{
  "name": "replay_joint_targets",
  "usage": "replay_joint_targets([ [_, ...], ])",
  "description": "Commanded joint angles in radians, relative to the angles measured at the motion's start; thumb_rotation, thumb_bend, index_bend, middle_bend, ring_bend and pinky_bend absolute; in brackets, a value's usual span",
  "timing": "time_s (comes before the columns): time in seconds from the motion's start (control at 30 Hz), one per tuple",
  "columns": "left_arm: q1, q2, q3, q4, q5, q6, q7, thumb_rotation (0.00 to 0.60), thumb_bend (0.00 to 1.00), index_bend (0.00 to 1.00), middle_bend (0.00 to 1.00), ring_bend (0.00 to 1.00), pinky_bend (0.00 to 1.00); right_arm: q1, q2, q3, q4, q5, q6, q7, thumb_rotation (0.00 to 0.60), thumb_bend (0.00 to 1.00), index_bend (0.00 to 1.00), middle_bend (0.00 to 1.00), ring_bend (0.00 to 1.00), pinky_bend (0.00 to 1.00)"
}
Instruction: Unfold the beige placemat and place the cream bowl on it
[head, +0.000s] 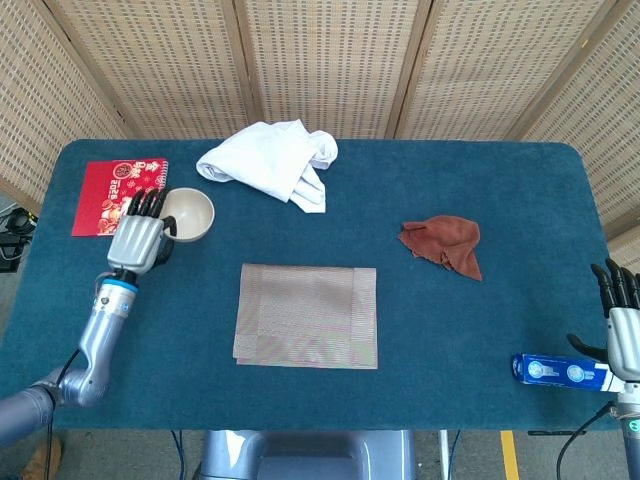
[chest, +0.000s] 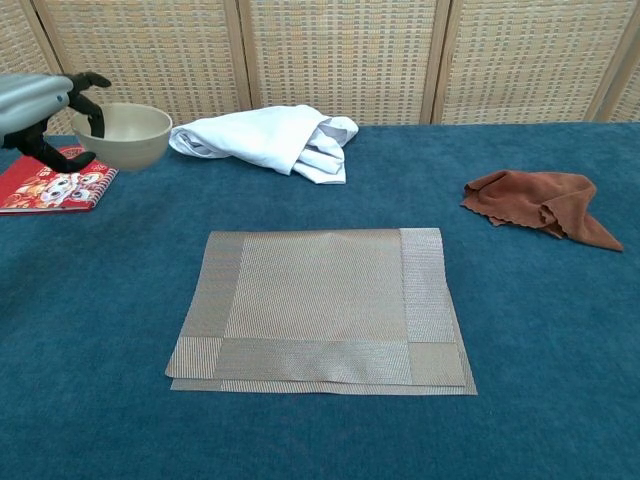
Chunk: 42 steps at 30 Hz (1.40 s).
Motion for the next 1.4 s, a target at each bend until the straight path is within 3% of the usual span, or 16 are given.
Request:
replay_joint_targets([
  [0.03,-0.073,-0.027,-0.053,0.106,-0.043,-0.052,-0.022,0.600,0.48,0.73,0.00,0.00,0.00,0.004,-0.007,0.003,0.009,0.012,-0.011,-0.009,0.600,0.00,0.00,0.00,0.00,0.00],
  [0.27,-0.189,-0.139,-0.075,0.364,-0.112,-0.218,-0.113,0.600,0.48,0.73,0.00,0.00,0.00,0.018,-0.025,0.013,0.033,0.047,-0.039,-0.034,0.600,0.00,0.00,0.00,0.00,0.00],
  [0.57,-0.256,-0.303,-0.037,0.658,-0.100,-0.334,-0.261,0.600,0.48,0.66,0.00,0.00,0.00,0.031,-0.045,0.018,0.055,0.076,-0.069,-0.061,0.600,0.00,0.00,0.00,0.00,0.00],
  [0.63,-0.260,-0.326,-0.025,0.696,-0.085,-0.343,-0.294,0.600,0.46,0.53,0.00,0.00,0.00,0.034,-0.049,0.020,0.061,0.084,-0.076,-0.064,0.600,0.00,0.00,0.00,0.00,0.00],
  [0.7,-0.259,-0.340,-0.011,0.721,-0.069,-0.345,-0.322,0.600,0.34,0.22,0.00,0.00,0.00,0.035,-0.051,0.021,0.066,0.089,-0.080,-0.064,0.600,0.00,0.00,0.00,0.00,0.00],
  [0.73,-0.255,-0.343,-0.005,0.726,-0.060,-0.346,-0.345,0.600,0.28,0.13,0.00,0.00,0.00,0.035,-0.051,0.021,0.067,0.090,-0.079,-0.062,0.600,0.00,0.00,0.00,0.00,0.00],
  [0.8,-0.246,-0.338,0.002,0.719,-0.053,-0.351,-0.375,0.600,0.14,0.00,0.00,0.00,0.00,0.035,-0.051,0.022,0.067,0.090,-0.079,-0.061,0.600,0.00,0.00,0.00,0.00,0.00],
  [0.97,-0.212,-0.281,0.024,0.631,-0.032,-0.332,-0.386,0.600,0.12,0.00,0.00,0.00,0.00,0.034,-0.047,0.019,0.060,0.085,-0.079,-0.055,0.600,0.00,0.00,0.00,0.00,0.00],
  [1.1,-0.175,-0.216,0.032,0.513,0.010,-0.229,-0.413,0.600,0.12,0.00,0.00,0.00,0.00,0.032,-0.043,0.017,0.050,0.073,-0.069,-0.051,0.600,0.00,0.00,0.00,0.00,0.00],
  [1.23,-0.112,-0.092,0.075,0.296,0.116,-0.073,-0.457,0.600,0.12,0.10,0.00,0.00,0.00,0.029,-0.037,0.013,0.039,0.062,-0.061,-0.047,0.600,0.00,0.00,0.00,0.00,0.00],
  [1.4,-0.060,0.043,0.142,0.066,0.243,0.037,-0.502,0.600,0.14,0.33,0.00,0.00,0.00,0.027,-0.031,0.012,0.031,0.054,-0.056,-0.038,0.600,0.00,0.00,0.00,0.00,0.00],
])
